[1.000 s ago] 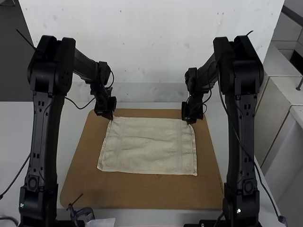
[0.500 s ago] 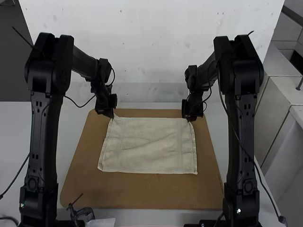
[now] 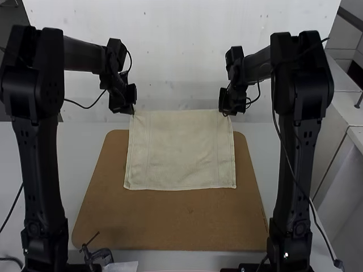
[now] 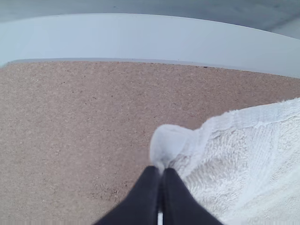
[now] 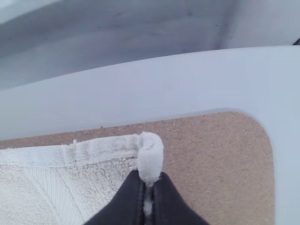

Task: Fold the towel.

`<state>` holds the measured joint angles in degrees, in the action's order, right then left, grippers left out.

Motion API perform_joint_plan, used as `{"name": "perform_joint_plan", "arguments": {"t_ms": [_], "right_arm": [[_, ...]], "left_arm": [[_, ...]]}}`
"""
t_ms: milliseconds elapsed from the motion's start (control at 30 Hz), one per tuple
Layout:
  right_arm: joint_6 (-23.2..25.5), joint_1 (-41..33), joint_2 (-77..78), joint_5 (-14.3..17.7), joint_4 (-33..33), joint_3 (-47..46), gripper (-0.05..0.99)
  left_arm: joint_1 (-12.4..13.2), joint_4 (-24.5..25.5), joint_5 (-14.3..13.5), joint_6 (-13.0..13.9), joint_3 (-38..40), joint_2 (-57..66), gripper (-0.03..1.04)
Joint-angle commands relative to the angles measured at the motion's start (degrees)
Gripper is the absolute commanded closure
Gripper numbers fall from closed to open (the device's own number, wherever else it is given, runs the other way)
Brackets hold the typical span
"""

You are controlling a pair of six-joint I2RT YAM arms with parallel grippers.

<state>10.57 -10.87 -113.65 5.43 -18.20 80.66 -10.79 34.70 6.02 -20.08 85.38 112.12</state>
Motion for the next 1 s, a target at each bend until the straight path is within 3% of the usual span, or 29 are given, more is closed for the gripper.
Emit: {"name": "perform_joint_plan", "arguments": {"t_ms": [0, 400, 967], "right_arm": [[0.68, -0.73, 4.66, 0.98, 0.53, -2.18, 0.92], [-0.72, -4.42, 14.42, 0.98, 0.27, -18.17, 0.92], [-4.33, -3.72, 29.27, 0.81, -0.44, -34.7, 0.92]], "left_arm": [[-0.29, -0.33, -0.57, -0.93, -4.35, -3.75, 1.0], [-3.36, -3.15, -1.28, -0.75, -21.31, -14.56, 1.0], [-8.11, -2.88, -1.63, -0.93, -37.13, -30.55, 1.0]]}}
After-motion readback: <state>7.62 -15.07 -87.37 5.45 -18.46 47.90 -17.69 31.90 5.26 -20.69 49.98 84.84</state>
